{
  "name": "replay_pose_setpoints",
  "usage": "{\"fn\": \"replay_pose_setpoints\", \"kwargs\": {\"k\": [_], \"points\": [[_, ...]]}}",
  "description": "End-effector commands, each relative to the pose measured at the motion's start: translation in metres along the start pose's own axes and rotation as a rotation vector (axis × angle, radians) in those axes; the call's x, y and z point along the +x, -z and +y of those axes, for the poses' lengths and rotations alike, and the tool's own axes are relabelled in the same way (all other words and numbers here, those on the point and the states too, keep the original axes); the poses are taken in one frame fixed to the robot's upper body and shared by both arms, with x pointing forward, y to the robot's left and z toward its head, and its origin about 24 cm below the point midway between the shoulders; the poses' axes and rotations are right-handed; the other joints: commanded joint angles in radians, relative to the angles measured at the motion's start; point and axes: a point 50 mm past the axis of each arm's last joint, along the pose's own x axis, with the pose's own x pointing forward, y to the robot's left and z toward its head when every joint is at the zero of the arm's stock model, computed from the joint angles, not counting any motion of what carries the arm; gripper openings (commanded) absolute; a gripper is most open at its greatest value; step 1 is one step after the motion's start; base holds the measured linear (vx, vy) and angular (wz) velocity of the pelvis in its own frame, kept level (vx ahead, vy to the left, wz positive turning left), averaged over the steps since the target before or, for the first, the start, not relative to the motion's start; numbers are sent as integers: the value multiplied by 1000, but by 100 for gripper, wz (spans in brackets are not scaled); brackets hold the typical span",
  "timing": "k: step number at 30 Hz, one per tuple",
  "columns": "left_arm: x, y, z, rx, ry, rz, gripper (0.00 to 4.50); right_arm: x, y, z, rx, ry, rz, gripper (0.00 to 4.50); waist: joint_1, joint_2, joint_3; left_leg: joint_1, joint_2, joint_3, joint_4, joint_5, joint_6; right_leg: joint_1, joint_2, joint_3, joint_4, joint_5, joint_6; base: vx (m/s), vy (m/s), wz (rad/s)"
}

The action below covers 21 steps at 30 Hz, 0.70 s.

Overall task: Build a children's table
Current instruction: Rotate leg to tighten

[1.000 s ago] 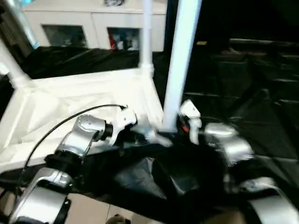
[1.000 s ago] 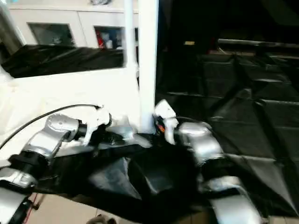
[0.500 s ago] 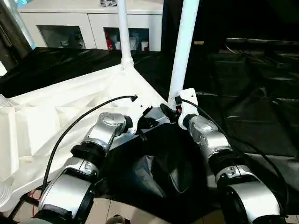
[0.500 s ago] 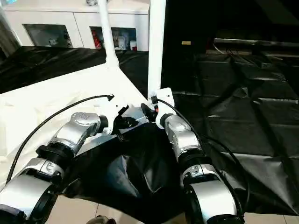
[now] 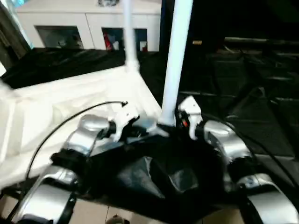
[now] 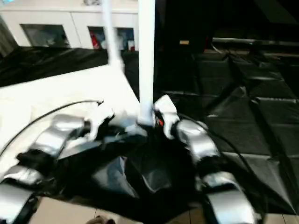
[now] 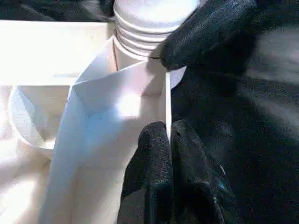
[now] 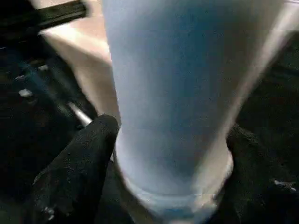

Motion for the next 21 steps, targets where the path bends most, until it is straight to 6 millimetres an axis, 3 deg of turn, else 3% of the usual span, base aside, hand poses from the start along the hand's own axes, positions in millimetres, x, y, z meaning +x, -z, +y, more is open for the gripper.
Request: {"fn": "replay_pose_setpoints", "kwargs": {"k": [1,4,5,9,10,16,19,21], "points": [[12,-8,-11,63,104,-6,0,15,-5,21,-34,-183,-2,348,3,-7,-69,22,28,-8,-67,-216,61,45,-52,37,-66,-124,-258,0,0,0],[5,-4,-14,78,153,10,0,9,-6,23,-39,-239,-1,348,7,-9,-70,21,29,-9,-69,-213,54,47,-52,37,-62,-112,-254,0,0,0],[4,-3,-14,78,157,11,0,8,-6,23,-37,-244,-2,323,7,-8,-71,20,28,-8,-68,-204,57,47,-51,38,-61,-96,-256,0,0,0],[1,-2,-15,78,170,15,0,5,-5,25,-24,-269,0,311,9,-6,-71,20,27,-8,-67,-194,54,47,-51,38,-60,-80,-262,0,0,0],[1,-2,-15,78,172,16,0,5,-5,27,-19,-276,-2,287,9,-7,-72,20,27,-8,-67,-192,53,47,-52,37,-59,-79,-262,0,0,0],[2,-4,-12,51,123,-3,0,11,-2,30,12,-244,-14,277,9,-8,-72,21,26,-7,-67,-195,48,45,-52,38,-60,-94,-260,0,0,0],[6,-9,-5,10,44,-22,0,21,0,23,58,-76,-19,276,5,-7,-68,20,26,-8,-70,-212,33,42,-53,39,-63,-129,-253,0,0,0],[13,-17,5,-36,-81,-37,0,32,2,15,123,119,-26,275,-4,-8,-63,25,24,-10,-77,-263,-3,38,-55,41,-73,-223,-236,0,0,0]]}}
